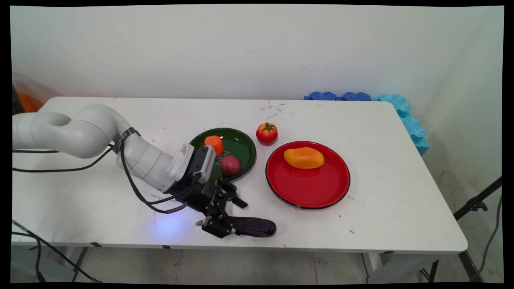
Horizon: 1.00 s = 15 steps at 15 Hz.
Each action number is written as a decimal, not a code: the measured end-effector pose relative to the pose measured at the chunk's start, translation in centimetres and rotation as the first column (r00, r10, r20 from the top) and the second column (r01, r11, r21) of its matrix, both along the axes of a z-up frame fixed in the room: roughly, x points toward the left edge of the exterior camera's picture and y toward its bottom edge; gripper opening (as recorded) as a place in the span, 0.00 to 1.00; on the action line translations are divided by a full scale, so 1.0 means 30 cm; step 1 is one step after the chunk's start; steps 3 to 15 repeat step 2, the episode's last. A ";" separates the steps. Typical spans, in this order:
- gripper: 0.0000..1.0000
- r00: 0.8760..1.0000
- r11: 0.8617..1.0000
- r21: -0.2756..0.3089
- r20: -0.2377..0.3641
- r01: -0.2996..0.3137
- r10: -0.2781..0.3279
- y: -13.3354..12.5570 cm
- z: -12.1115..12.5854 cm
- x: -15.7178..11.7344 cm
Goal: Place the picked object on the table
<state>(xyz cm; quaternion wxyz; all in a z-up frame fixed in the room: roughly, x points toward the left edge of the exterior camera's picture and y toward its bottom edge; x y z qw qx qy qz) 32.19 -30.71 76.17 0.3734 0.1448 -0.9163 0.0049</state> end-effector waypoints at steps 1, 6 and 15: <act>1.00 1.000 1.000 -0.002 -0.002 -0.001 0.001 -0.001 0.004 -0.002; 1.00 1.000 1.000 -0.004 -0.004 -0.002 0.002 -0.003 0.010 -0.003; 1.00 1.000 1.000 -0.004 -0.004 -0.002 0.002 -0.003 0.010 -0.003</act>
